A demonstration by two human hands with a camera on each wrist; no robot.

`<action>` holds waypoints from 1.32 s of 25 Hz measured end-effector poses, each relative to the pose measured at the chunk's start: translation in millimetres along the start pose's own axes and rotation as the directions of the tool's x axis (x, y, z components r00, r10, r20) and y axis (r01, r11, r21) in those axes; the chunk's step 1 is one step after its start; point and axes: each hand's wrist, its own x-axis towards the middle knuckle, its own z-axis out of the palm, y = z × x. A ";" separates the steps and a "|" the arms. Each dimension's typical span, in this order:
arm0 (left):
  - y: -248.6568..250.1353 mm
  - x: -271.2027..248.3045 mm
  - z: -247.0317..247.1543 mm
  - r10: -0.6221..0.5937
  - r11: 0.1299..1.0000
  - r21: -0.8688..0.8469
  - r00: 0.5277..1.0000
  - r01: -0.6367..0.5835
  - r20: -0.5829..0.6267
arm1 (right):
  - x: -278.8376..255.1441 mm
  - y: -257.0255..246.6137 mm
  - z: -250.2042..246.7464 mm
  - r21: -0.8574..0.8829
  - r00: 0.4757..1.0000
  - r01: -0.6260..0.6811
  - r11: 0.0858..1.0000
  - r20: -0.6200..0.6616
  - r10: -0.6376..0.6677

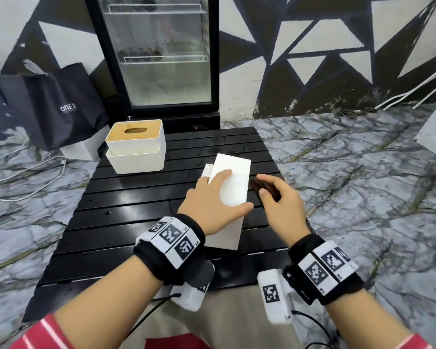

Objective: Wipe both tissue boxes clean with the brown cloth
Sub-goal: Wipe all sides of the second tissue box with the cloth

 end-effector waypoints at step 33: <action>-71.3 18.4 -56.4 -0.015 0.809 -0.586 0.997 -0.034 -0.078 | -6.3 -43.5 112.5 0.006 0.956 0.177 0.984 0.237 -0.173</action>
